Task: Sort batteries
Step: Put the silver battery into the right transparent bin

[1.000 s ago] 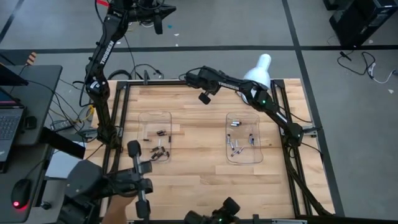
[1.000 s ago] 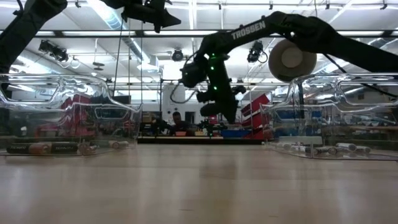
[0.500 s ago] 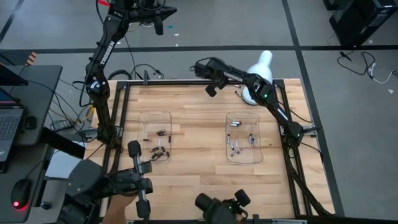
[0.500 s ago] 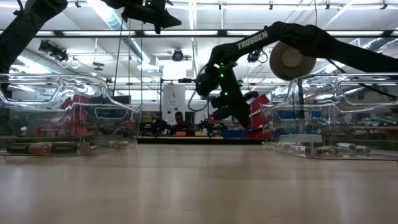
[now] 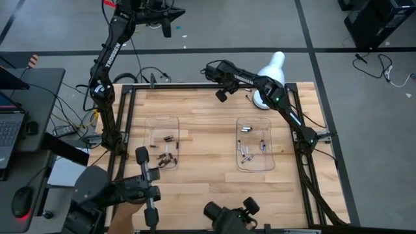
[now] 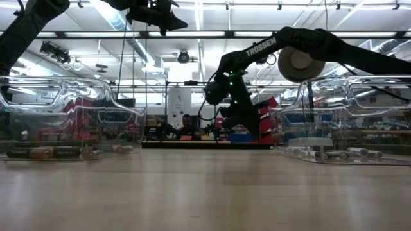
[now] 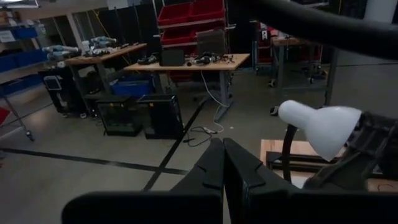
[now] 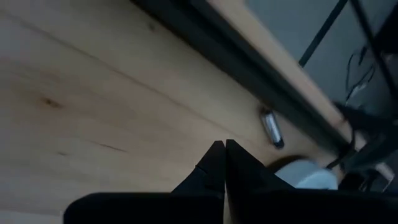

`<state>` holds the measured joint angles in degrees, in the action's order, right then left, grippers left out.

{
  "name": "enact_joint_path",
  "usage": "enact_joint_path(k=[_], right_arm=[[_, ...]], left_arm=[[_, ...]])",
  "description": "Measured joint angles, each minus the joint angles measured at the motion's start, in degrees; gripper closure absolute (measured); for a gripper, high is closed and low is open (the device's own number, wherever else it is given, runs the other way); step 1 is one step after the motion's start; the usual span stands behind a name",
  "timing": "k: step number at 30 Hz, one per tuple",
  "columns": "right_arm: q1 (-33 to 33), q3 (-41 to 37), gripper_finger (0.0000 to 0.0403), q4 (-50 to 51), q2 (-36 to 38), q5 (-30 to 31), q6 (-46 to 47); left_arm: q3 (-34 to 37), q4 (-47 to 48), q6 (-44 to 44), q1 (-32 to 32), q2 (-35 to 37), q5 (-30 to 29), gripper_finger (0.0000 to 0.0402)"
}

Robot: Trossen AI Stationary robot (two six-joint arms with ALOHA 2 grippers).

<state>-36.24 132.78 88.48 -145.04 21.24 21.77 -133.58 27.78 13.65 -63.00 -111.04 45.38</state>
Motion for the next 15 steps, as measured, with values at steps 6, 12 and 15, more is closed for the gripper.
enact_joint_path(k=[6, 12, 15], right_arm=[[5.4, 1.9, 0.0403, -4.6, 3.3, -0.1, -3.9], [8.4, 1.9, 0.0403, -4.1, 9.9, 1.8, -8.1], [9.8, 1.9, 0.0403, -5.0, 15.8, 2.8, -9.9]], left_arm=[[3.3, -0.3, 1.6, 0.0, 0.0, -0.3, 0.0401], [7.4, -3.0, 2.7, 0.0, 0.0, -0.5, 0.0401], [9.5, -3.7, 4.0, 0.0, 0.0, -0.8, 0.0401]])
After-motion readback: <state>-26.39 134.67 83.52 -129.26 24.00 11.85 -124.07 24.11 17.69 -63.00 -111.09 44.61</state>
